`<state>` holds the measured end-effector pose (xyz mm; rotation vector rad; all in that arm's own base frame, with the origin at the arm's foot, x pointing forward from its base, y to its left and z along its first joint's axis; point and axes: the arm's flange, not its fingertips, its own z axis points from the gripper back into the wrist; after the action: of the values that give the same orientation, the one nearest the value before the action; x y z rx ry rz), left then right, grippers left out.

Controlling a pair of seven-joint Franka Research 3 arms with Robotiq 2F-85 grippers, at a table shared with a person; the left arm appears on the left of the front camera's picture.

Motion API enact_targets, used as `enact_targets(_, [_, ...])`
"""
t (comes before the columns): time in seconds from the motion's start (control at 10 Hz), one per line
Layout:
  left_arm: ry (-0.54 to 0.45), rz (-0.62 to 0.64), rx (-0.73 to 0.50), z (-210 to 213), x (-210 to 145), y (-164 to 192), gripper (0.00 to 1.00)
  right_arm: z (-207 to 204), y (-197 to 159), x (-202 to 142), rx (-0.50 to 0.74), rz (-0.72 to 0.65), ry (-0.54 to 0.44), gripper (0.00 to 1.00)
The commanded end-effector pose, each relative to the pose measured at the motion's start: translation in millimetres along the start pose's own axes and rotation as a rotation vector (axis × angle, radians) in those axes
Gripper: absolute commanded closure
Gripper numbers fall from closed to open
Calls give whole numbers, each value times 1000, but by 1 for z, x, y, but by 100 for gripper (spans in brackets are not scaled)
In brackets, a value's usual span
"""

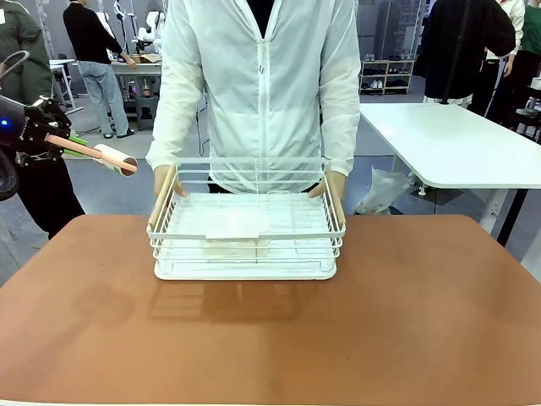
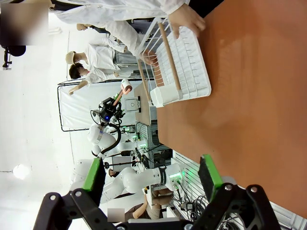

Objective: Clean the table.
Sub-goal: Clean the table with the Lint Roller when the human lifts the Dish drying rack.

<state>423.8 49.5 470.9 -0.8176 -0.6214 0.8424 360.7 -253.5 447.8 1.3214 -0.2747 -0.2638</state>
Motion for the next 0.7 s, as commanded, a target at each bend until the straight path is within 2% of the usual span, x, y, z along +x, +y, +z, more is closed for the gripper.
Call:
enact_targets(0.0, [0, -4, 0, 0, -1, -1, 98, 2, 1, -1, 1, 3, 0, 0])
enact_targets(0.6, [0, -4, 0, 0, -1, -1, 98, 2, 1, -1, 1, 3, 0, 0])
